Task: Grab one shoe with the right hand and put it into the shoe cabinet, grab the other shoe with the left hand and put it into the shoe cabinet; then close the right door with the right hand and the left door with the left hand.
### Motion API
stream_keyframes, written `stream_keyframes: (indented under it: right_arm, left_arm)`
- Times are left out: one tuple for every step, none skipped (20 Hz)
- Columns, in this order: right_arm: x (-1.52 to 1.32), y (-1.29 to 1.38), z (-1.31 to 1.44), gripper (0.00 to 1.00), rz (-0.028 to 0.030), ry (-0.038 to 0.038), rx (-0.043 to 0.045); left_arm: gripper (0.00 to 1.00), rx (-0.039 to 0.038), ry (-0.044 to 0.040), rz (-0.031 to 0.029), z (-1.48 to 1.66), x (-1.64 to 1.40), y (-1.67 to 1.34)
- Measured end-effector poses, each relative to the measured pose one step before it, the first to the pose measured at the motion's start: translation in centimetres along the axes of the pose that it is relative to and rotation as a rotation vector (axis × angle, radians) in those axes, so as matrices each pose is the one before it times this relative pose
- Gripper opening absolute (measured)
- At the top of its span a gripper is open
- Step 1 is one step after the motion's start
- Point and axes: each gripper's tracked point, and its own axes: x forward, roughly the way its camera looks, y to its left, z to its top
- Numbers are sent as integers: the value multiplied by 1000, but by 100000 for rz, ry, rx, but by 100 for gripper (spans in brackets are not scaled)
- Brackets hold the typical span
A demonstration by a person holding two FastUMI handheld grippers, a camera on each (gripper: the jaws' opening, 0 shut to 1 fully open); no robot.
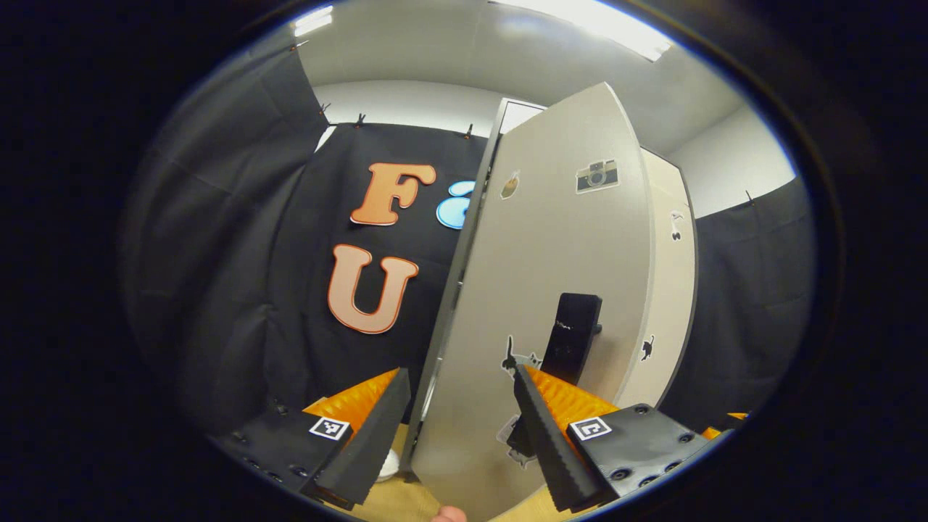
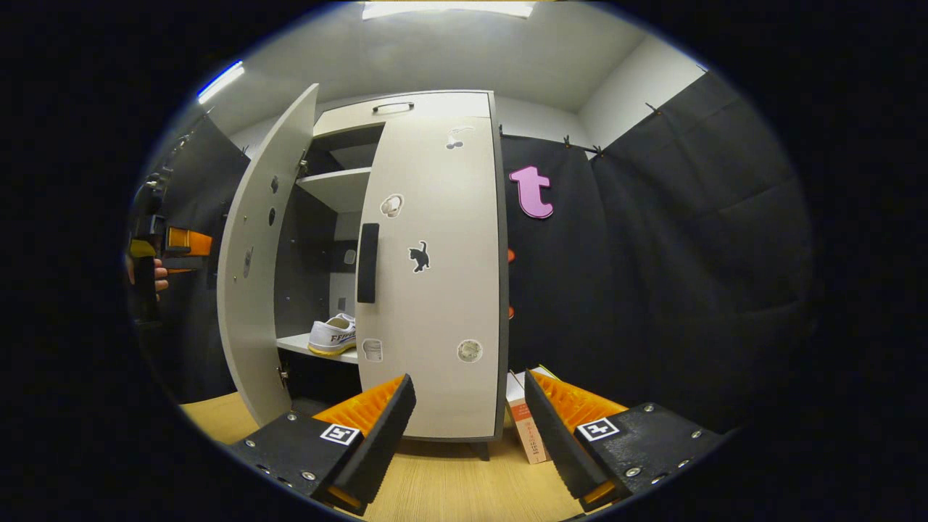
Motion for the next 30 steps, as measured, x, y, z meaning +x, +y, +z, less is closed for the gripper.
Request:
stream_keyframes:
  right_arm:
    - [-48, -335, 45, 93, -960, -31, -162]
    - [-74, -371, 45, 93, -994, -4, -149]
    - [-104, -287, 109, 93, -936, -76, -39]
    - [-60, -327, 104, 93, -962, -216, 20]
    - [-164, -291, 118, 93, -811, -122, -16]
    - [-101, -240, 3, 93, -693, 17, -139]
    - [-869, -310, 594, 93, -795, -63, -195]
    - [-61, -207, 32, 93, -697, 19, -119]
    - [61, -140, -16, 93, -478, 77, -10]
    - [-79, -174, -32, 93, -534, 96, -17]
    - [13, -223, -2, 93, -673, 54, 5]
    - [85, -143, -78, 93, -500, 285, 111]
    - [-100, -167, -97, 93, -564, 253, 312]
    - [-55, -144, -39, 93, -539, 222, 272]
    - [-120, -248, -66, 93, -571, 178, 94]
    - [-22, -193, -132, 93, -643, 278, -27]
    - [64, -150, -126, 93, -360, 424, -33]
    - [-25, -57, -178, 93, -312, 456, -2]
    - [64, -107, -14, 93, -290, 127, -1]
    - [109, -137, 119, 93, -485, -380, 67]
    - [91, -120, 146, 93, -187, -196, 126]
    - [158, -32, -4, 93, -149, -137, 19]
    - [-23, -107, -12, 93, -287, -119, -80]
    - [77, -48, -24, 93, -248, -111, -100]
    - [65, -24, -31, 93, -60, 90, 33]
    - [107, 72, -31, 93, 159, 272, 194]
    - [95, 111, -62, 93, 300, 54, 186]
    - [78, 73, -34, 93, 191, 95, -33]
    - [49, 0, -7, 93, 122, -14, -239]
    - [48, -10, 24, 93, -31, -217, -222]
  left_arm:
    - [94, -120, 164, -1834, -233, 407, -895]
    - [95, -13, 813, -2261, -420, 338, -991]
    - [99, -521, 414, -2745, -250, 484, -1179]
    - [95, -529, 119, -2690, -105, 511, -1179]
    - [99, 148, -181, -2231, -127, 431, -950]
    - [98, 822, -351, -1443, 133, 581, -590]
    - [97, 1092, -138, -1460, 13, 694, -558]
    - [96, 654, 216, -1383, -89, 704, -732]
    - [95, 9, 449, -1869, -161, 702, -739]
    - [96, -220, 507, -1542, -256, 491, -720]
    - [96, 266, 502, -1062, -322, 587, -596]
    - [99, 753, 774, -78, -263, 499, -155]
    - [96, 696, 1148, -7, -498, 535, -93]
    - [96, 386, -640, -170, 113, 279, -147]
    - [96, 245, -212, 262, -117, 351, 26]
    - [99, 38, 141, -173, -216, 219, -172]
    - [96, -349, 397, -299, -100, 685, -147]
    - [96, -892, 448, 185, -148, 450, -54]
    - [96, -299, 901, 73, -164, 542, -100]
    - [96, 351, 526, 51, -92, 666, -153]
    - [96, 882, 384, -1, -49, 566, -177]
    - [96, 1257, -45, 77, 42, 387, 28]
    - [96, 1622, 145, 142, -15, 482, 36]
    - [96, 948, -173, 200, -9, 281, -171]
    - [96, 321, -71, 176, 53, 387, -70]
    - [96, -355, 382, 147, -186, 325, -45]
    - [96, -691, 160, 239, 7, 418, 14]
    - [96, -1107, 530, 80, -272, 131, 8]
    - [96, -1544, 317, 1, -77, 174, -8]
    - [96, -1638, 449, -108, -111, 282, -57]
